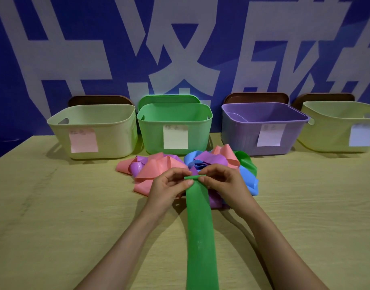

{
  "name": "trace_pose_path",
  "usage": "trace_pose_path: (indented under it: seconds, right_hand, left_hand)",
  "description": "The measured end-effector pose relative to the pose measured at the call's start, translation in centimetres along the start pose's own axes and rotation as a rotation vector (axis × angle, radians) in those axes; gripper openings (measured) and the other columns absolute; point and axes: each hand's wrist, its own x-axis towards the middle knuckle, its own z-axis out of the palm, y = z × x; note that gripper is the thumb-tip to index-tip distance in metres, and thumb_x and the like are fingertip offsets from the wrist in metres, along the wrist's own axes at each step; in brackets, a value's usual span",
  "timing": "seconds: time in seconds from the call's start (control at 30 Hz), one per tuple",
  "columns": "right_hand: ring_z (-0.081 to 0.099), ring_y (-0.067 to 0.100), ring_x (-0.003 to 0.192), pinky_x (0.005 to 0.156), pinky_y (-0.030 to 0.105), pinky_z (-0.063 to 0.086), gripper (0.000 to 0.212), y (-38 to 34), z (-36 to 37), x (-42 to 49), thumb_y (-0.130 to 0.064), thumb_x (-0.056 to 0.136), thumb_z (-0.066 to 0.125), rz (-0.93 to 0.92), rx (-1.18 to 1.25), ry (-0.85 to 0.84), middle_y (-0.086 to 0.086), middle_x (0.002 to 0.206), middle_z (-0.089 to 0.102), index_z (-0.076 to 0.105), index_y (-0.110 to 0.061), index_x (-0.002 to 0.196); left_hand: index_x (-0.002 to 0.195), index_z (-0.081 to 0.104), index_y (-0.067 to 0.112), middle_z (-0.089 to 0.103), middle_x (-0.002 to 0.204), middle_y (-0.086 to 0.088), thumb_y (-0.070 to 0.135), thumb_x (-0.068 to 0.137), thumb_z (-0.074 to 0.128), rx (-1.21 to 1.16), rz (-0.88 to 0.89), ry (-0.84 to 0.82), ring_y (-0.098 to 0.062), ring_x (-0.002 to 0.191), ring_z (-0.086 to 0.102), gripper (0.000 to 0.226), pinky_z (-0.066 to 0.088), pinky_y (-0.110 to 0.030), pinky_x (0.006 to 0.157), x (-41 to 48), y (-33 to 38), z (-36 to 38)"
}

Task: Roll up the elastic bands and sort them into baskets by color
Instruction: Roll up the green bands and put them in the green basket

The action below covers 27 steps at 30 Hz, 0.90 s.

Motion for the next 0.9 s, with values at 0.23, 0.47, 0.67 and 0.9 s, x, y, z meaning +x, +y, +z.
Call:
trace_pose_path:
  seconds: [0.23, 0.47, 0.67, 0.9]
  right_hand:
    - [0.066, 0.007, 0.076, 0.072, 0.017, 0.053, 0.013, -0.19, -0.27, 0.11, 0.005, 0.078, 0.070, 0.036, 0.107, 0.009, 0.003, 0.079, 0.071, 0.069, -0.004, 0.088]
    - [0.067, 0.012, 0.088, 0.081, 0.023, 0.055, 0.023, 0.05, -0.09, 0.16, 0.001, 0.078, 0.071, 0.062, 0.141, -0.019, 0.008, 0.095, 0.069, 0.065, -0.006, 0.099]
    - [0.064, 0.009, 0.078, 0.072, 0.020, 0.054, 0.011, -0.08, 0.09, -0.05, -0.006, 0.085, 0.067, 0.033, 0.081, -0.017, 0.011, 0.086, 0.070, 0.067, -0.001, 0.094]
    - [0.065, 0.010, 0.080, 0.080, 0.024, 0.055, 0.014, -0.34, -0.09, -0.08, 0.004, 0.079, 0.070, 0.031, 0.085, -0.023, 0.006, 0.081, 0.069, 0.067, -0.005, 0.089]
  left_hand:
    - [0.097, 0.064, 0.004, 0.071, 0.090, -0.012, 0.001, 0.084, 0.064, -0.129, -0.078, -0.018, -0.019, 0.076, 0.069, 0.014, 0.057, -0.025, 0.065, 0.20, -0.03, 0.42]
    - [0.088, 0.066, 0.009, 0.070, 0.085, -0.008, -0.001, 0.081, 0.066, -0.103, -0.013, -0.001, -0.018, 0.075, 0.067, 0.012, 0.054, -0.025, 0.062, 0.35, -0.26, 0.17]
    - [0.094, 0.064, 0.007, 0.067, 0.093, -0.012, -0.005, 0.080, 0.065, -0.104, -0.002, -0.026, -0.023, 0.082, 0.065, 0.018, 0.055, -0.030, 0.070, 0.31, -0.20, 0.07]
    - [0.093, 0.064, 0.006, 0.069, 0.083, -0.008, -0.001, 0.083, 0.063, -0.172, -0.060, -0.049, -0.017, 0.073, 0.068, 0.012, 0.057, -0.025, 0.067, 0.10, 0.05, 0.48]
